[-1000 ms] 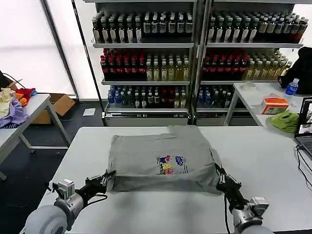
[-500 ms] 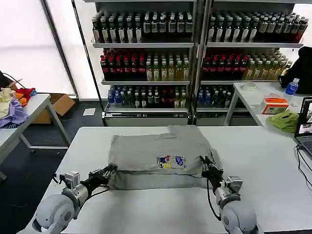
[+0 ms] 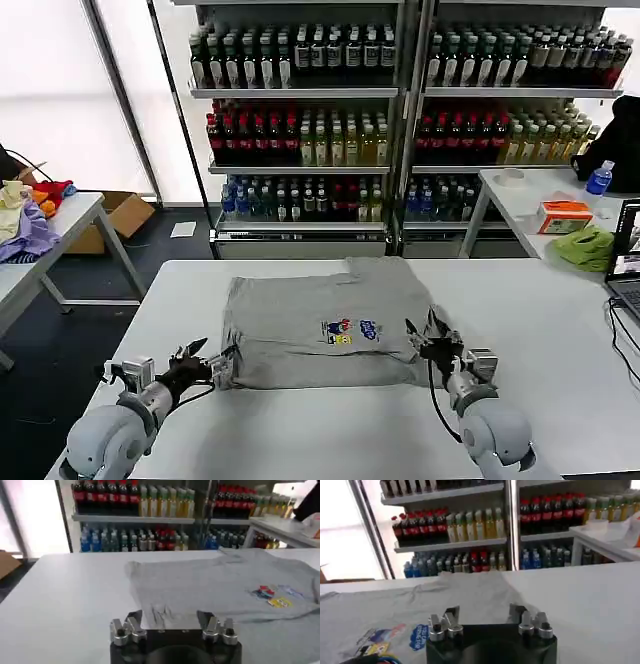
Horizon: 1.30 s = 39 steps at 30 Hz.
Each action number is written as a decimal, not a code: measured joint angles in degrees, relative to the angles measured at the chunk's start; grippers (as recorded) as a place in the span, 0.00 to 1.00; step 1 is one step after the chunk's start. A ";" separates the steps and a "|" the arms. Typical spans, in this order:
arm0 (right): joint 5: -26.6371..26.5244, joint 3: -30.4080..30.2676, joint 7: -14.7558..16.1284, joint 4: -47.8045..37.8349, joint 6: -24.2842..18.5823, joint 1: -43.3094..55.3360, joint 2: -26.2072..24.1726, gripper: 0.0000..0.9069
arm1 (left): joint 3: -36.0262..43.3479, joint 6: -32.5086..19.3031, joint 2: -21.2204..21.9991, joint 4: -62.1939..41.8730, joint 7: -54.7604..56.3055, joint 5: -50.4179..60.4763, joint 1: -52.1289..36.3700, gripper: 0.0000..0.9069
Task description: Fold and organize the clothes.
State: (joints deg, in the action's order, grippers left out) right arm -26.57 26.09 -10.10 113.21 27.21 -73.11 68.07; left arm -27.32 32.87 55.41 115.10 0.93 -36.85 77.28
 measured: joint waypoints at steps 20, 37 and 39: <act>5.80 2.57 -2.07 4.64 1.95 -10.78 2.84 0.00 | 1.12 -1.43 4.04 0.94 -0.10 8.45 6.21 0.01; 5.78 2.94 -1.48 3.63 0.99 -11.63 2.78 0.00 | -0.23 -3.24 4.59 0.31 0.26 9.63 7.30 0.01; 5.64 3.11 -1.37 3.63 0.94 -11.79 2.70 0.00 | -0.33 -3.29 4.63 0.31 0.29 9.69 7.31 0.01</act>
State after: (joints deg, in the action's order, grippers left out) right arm -20.93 29.19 -11.47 116.83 28.15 -84.90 70.77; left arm -27.65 29.58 60.04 115.41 1.22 -27.16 84.59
